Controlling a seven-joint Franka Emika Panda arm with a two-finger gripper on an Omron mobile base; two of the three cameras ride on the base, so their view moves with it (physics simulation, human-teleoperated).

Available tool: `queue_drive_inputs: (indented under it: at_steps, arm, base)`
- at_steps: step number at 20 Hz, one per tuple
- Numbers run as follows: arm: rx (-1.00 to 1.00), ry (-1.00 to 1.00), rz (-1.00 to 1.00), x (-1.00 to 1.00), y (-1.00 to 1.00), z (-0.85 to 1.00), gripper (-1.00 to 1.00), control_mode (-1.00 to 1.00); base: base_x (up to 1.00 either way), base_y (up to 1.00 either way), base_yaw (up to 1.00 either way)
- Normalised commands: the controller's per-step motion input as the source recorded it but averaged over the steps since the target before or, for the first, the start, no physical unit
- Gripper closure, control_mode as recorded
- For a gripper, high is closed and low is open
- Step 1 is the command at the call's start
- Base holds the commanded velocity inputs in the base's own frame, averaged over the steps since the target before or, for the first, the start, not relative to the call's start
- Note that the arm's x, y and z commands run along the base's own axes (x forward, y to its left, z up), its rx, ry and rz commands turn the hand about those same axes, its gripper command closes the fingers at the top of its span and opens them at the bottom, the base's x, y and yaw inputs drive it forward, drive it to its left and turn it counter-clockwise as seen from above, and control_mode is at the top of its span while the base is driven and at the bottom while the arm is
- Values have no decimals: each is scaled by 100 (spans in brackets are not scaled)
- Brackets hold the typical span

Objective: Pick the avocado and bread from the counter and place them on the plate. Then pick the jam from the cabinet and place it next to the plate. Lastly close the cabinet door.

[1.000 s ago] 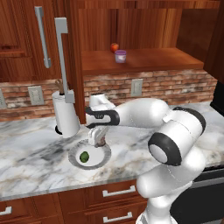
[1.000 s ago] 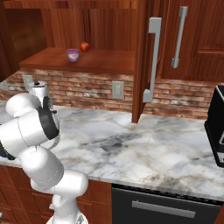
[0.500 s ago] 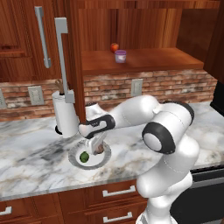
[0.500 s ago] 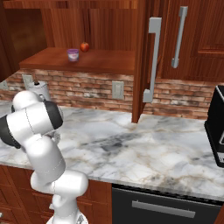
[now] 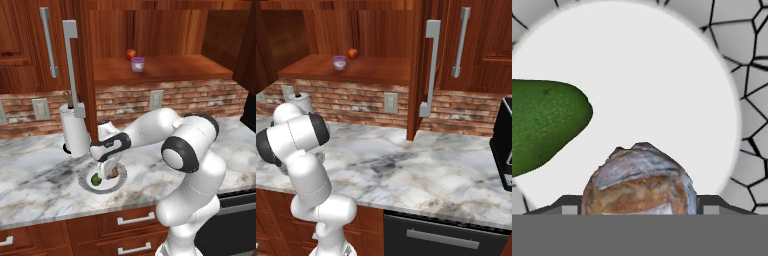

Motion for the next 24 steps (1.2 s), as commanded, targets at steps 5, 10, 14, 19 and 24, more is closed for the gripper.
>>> queue_drive_inputs:
  at_steps: [5, 10, 14, 19, 24]
  arm:
    - [0, 0, 0, 0, 0, -5, -100, -100]
    - [0, -2, 0, 0, 1, 0, -100, -100]
    - [0, 0, 0, 0, 14, 0, -100, -100]
    - [0, 0, 2, -4, 25, 0, -100, -100]
    - [0, -12, 1, -35, 7, 52, -100, -100]
  base:
    - [0, 0, 0]
    - [0, 0, 0]
    - [0, 0, 0]
    - [0, 0, 0]
    - [0, 0, 0]
